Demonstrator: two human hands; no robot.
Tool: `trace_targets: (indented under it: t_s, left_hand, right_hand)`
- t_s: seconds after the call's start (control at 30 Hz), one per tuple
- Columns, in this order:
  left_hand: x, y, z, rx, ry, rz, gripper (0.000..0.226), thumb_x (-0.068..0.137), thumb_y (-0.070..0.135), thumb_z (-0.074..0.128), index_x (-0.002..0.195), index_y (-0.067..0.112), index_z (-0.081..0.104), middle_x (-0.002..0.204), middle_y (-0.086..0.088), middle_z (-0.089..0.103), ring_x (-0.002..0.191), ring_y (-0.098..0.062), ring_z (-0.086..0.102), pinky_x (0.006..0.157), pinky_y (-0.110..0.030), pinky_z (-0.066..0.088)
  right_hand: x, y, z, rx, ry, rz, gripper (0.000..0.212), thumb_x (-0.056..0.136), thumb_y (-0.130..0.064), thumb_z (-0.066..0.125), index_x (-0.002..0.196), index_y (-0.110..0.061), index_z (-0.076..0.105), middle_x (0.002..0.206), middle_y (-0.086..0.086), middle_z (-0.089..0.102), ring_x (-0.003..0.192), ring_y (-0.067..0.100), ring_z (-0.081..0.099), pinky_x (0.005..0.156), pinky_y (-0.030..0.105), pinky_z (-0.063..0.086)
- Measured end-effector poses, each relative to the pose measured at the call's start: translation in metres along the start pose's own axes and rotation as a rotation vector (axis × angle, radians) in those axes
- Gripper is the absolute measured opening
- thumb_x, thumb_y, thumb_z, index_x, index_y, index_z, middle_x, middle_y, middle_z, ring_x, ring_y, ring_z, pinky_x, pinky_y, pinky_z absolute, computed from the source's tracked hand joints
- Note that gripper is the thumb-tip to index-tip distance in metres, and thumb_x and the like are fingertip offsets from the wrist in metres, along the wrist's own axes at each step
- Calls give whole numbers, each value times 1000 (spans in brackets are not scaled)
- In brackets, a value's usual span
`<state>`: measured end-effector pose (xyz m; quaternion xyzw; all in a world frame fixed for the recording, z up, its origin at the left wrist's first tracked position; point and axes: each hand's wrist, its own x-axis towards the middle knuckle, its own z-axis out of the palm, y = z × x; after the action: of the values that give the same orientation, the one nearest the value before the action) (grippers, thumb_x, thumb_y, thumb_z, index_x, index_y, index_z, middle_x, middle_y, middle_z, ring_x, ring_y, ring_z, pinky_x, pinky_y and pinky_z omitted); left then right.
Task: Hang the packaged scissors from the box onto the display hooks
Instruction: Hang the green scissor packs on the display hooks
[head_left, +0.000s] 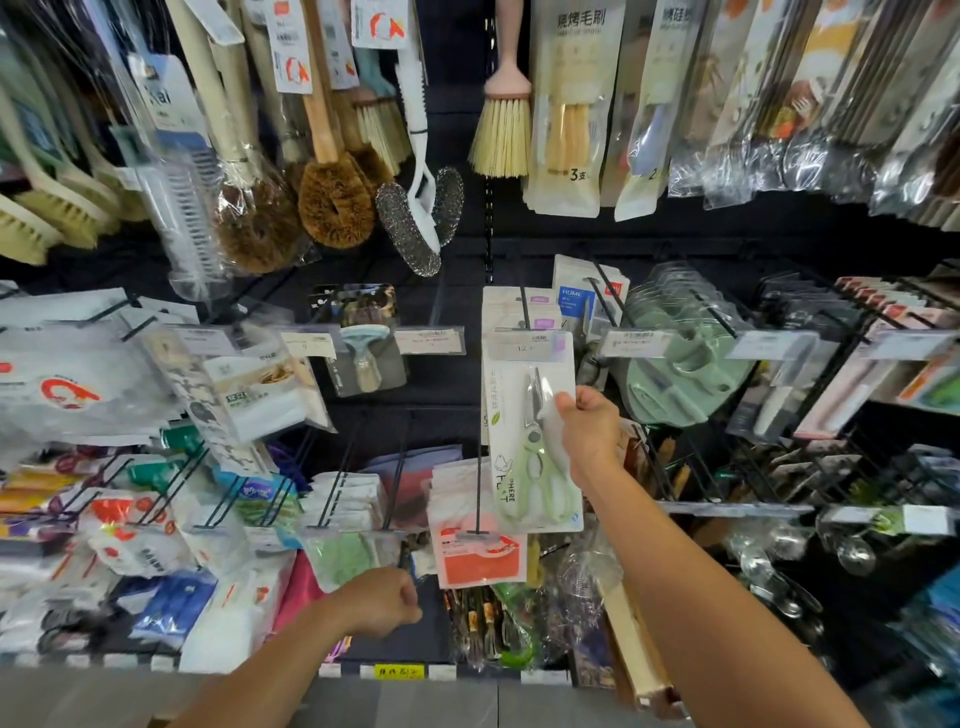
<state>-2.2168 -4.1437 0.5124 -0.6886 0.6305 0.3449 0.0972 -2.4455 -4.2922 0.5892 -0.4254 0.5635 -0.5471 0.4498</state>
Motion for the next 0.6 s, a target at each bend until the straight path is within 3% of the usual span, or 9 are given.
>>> trace_targets:
  t_s: [0.1,0.23,0.47,0.6]
  left_hand:
    - [0,2,4,18,-4,21,14,91,26,55,95,17,66,95,-3,59,86,-14,53,65,-25,36]
    - [1,-2,7,-2,-6,41,5,90,26,55,87,23,58,87,1,56,78,-14,54,60,-26,35]
    - [2,-10,14,-15,18,61,8,94,27,55,95,23,61,101,6,58,89,-11,54,72,-25,38]
    - [2,-18,17,-75,25,32,6,92,29,56,97,26,59,111,6,61,95,-10,55,74,-22,39]
  right_hand:
    - [4,3,1,-2,33,11,24,94,-9,55,70,-12,55,64,1,50,57,11,38,59,25,35]
    - [7,9,5,-9,51,-11,27,94,-8,56,68,-17,57,69,-1,59,65,12,49,68,26,43]
    - [5,17,19,16,44,-9,31,93,-8,55,63,-15,54,65,-1,52,62,11,41,64,29,38]
    - [12,18,22,36,55,-24,23,92,-10,56,76,7,53,72,5,49,67,15,40,66,31,37]
